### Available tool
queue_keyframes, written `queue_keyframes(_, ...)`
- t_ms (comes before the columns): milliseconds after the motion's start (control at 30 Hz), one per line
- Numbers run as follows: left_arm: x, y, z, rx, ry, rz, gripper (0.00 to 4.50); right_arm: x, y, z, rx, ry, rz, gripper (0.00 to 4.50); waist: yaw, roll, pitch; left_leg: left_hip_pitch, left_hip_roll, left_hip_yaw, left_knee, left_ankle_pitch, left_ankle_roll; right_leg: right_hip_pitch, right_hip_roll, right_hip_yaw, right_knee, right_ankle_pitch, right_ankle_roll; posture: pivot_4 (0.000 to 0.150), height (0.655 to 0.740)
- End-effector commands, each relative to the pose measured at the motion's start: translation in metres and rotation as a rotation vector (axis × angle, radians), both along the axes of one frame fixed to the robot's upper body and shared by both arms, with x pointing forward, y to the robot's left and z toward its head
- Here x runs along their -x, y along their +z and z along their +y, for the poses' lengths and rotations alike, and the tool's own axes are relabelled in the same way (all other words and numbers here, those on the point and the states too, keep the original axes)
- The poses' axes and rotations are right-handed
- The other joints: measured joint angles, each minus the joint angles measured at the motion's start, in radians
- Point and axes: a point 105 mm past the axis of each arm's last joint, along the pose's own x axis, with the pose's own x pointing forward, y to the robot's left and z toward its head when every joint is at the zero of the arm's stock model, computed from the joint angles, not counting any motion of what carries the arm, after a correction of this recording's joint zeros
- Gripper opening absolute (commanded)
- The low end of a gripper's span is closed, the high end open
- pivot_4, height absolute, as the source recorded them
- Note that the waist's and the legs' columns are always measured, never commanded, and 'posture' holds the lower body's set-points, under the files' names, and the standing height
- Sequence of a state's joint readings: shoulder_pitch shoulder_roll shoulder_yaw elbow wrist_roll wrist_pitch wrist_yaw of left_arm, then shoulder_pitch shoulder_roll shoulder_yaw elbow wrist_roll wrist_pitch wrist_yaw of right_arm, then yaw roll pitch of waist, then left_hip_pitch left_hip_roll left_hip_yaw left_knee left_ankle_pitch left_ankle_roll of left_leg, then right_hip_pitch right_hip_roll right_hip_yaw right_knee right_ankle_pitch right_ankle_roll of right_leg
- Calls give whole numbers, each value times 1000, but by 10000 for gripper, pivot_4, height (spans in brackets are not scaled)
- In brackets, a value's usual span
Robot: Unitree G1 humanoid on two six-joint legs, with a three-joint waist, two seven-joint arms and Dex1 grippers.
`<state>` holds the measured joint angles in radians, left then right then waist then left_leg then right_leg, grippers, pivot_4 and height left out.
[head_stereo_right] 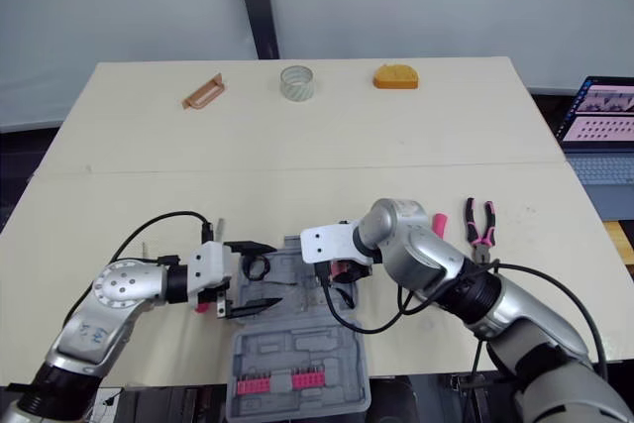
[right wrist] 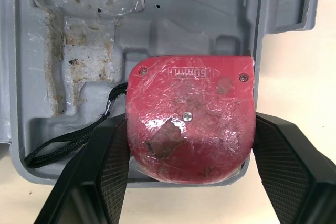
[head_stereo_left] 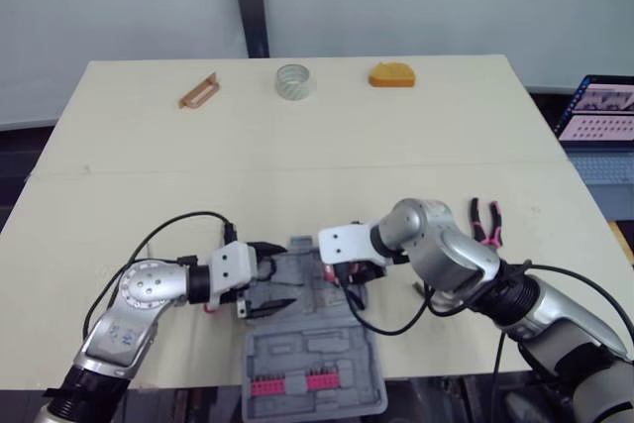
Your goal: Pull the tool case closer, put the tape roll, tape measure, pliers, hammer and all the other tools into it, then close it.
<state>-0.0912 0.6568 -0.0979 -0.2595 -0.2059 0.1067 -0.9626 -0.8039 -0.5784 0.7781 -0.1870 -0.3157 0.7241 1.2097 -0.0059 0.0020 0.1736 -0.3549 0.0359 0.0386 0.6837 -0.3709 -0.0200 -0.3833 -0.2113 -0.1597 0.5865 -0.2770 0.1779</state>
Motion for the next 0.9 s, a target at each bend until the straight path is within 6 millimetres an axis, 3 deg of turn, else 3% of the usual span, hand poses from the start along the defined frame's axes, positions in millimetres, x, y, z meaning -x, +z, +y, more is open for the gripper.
queue_keyframes(33, 1, 4, -4, 17, -18, -15, 45000, -2, 8, 4, -36, -1, -30, 44452, 0, 0, 0, 0, 0, 0, 0, 0, 0, 0, 0, 0, 0, 0, 0, 1500, 7400)
queue_keyframes(367, 4, 7, -6, 36, -22, -9, 45000, 11, 25, 1, -117, -19, 23, 44452, 1, 0, 0, 0, 0, 0, 0, 0, 0, 0, 0, 0, 0, 0, 0, 1500, 7400)
queue_keyframes(533, 3, 9, -5, 40, -15, -8, 45000, 11, 39, 0, -367, -5, 16, 44452, 3, 0, 0, 0, 0, 0, 0, 0, 0, 0, 0, 0, 0, 0, 0, 1500, 7400)
queue_keyframes(633, 1, 10, -5, 41, -14, -8, 45000, 7, 33, -15, -451, -11, -6, 35695, 2, 0, 0, 0, 0, 0, 0, 0, 0, 0, 0, 0, -1, 0, 0, 1500, 7400)
queue_keyframes(700, 0, 10, -5, 42, -17, -9, 45000, 7, 32, -16, -513, 17, -12, 26457, 2, 0, 0, 0, 0, 0, 0, 0, 0, 1, 0, 0, -1, 0, 0, 1500, 7400)
queue_keyframes(900, -2, 12, -7, 42, -24, -13, 45000, 4, 29, -14, -663, 59, -26, 26457, -1, 0, 0, 1, 0, 1, -1, 0, 0, 1, 0, 0, 0, 0, 0, 1500, 7400)
